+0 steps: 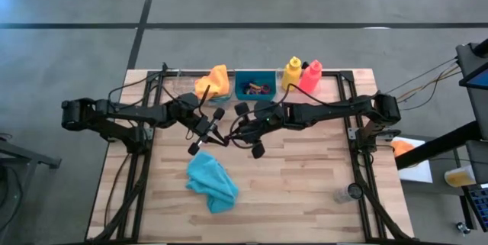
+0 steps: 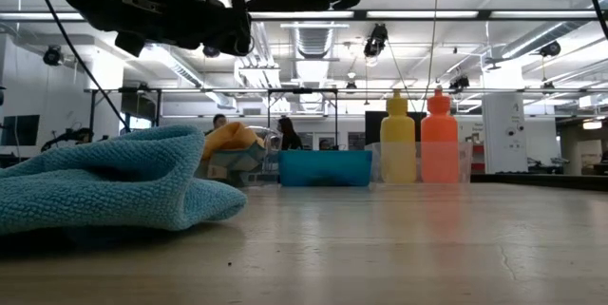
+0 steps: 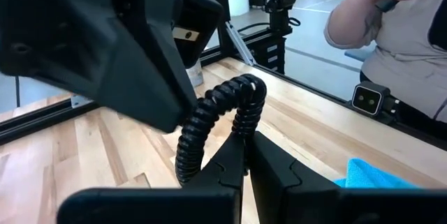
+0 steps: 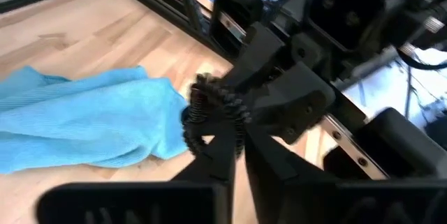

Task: Pick & Place Sports Items
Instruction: Put the black spring keychain into the blue bin

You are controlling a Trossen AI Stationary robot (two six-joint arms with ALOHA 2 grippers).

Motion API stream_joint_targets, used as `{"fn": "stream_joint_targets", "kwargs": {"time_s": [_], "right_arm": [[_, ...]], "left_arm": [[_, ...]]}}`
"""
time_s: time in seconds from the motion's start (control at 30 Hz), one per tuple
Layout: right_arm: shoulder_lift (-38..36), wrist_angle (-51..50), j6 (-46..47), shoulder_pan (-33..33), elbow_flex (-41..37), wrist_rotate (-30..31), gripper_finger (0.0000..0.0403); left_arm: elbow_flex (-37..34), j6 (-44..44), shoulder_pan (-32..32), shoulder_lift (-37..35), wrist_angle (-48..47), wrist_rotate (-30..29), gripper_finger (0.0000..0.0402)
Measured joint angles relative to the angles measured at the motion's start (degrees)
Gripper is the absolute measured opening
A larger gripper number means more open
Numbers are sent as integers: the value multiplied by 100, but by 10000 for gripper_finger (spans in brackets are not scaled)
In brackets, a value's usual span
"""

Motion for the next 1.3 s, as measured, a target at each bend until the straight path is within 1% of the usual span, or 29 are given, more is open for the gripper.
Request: {"fn": "stream_joint_targets", "kwargs": {"time_s": [0.07, 0.23, 0.33, 0.43, 0.57, 0.7, 0.8, 0.9, 1.03, 1.07, 1.3], "right_arm": [[2, 1, 93, -1, 0, 74, 64], [4, 8, 61, -1, 0, 116, 152], [7, 122, 14, -1, 0, 113, 194], [69, 382, 2, -1, 0, 113, 219], [190, 429, -167, -1, 0, 92, 226], [297, 448, -257, -1, 0, 59, 208], [313, 447, -285, 1, 0, 38, 179], [287, 435, -288, 3, 0, 38, 132], [271, 446, -384, 1, 0, 82, 43], [271, 423, -442, -1, 0, 86, 28], [264, 387, -452, 1, 0, 106, 14]], "left_arm": [[1, 0, 0, 0, 0, 2, 15], [0, 0, 0, 0, -1, 2, 15], [0, 0, 0, 0, 0, 2, 15], [0, 0, 0, 0, 9, 2, 15], [0, 0, 0, 0, 10, 3, 15], [-4, -9, -2, 0, -35, 10, 15], [-7, -7, -2, 4, -36, 23, 15], [-7, -4, 0, 4, -32, 23, 15], [-4, 0, 0, 2, 9, -1, 15], [-4, 0, 0, 2, 9, -1, 15], [-4, -58, 0, 2, -2, -20, 15]]}}
